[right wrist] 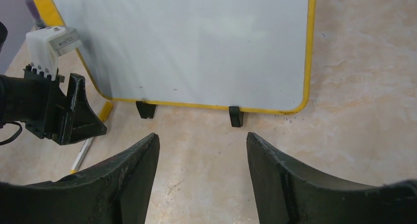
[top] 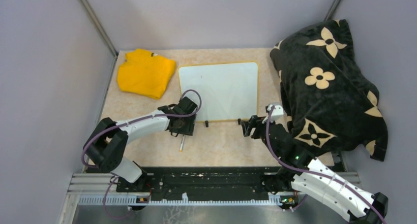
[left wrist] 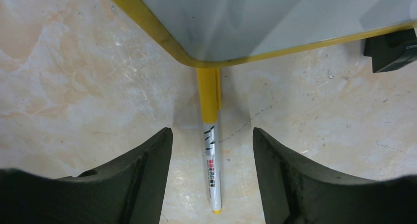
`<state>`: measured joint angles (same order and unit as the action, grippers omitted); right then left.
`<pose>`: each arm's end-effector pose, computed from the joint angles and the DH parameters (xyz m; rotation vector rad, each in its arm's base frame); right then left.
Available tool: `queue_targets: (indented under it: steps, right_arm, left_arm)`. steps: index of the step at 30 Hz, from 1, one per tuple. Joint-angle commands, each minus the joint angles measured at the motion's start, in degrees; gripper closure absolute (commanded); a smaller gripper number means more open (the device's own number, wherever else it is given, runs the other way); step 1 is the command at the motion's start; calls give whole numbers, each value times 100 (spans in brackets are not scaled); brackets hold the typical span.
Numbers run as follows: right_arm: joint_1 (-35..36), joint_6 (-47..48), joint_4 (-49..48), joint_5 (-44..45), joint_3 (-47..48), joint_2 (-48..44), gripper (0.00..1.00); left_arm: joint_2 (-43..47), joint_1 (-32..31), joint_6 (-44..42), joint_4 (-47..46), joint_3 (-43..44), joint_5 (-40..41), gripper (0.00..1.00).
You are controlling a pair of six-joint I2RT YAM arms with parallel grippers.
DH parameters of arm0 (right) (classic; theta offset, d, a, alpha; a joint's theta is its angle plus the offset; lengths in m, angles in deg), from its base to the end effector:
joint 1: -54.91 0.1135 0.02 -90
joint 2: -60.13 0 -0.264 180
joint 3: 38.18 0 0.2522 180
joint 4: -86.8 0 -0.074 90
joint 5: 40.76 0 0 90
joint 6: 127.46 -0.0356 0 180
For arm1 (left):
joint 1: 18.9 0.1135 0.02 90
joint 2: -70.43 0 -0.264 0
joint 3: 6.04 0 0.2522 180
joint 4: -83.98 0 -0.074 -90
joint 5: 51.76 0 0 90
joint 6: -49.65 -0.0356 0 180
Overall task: Write a sentence on the whiteboard
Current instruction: Open the whiteboard marker at the center of the board.
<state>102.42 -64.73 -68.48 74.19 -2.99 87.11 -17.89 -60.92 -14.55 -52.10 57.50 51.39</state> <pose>0.1031 0.0903 0.2391 -0.0241 1.8618 0.5099 0.2140 -0.1819 0.1704 0.3238 2.6884 -0.0250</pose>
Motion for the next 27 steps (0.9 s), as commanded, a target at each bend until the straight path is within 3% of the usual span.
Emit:
queue_targets:
  steps: [1, 3, 5, 14, 19, 21, 27]
  right_arm:
    - [57, -176, -168, 52, 210, -76, 30]
    - [56, -522, -156, 254, 221, -70, 10]
    - [57, -667, -195, 329, 216, -106, 1]
    - [51, -1171, -527, 325, 61, -590, 1]
    - [49, -972, -216, 278, 115, -888, 1]
    - [49, -1290, 5, 625, 174, -873, 1]
    - [57, -818, -341, 304, 332, -273, 1]
  left_arm:
    - [6, 63, -102, -234, -94, -271, 33]
    - [13, 70, -95, -270, -127, -299, 33]
    - [31, 78, -86, -301, -162, -324, 33]
    - [143, 89, -32, -399, -284, -346, 33]
    - [242, 89, -23, -446, -321, -340, 32]
    - [270, 90, -18, -470, -340, -348, 32]
    - [212, 97, 20, -539, -349, -428, 32]
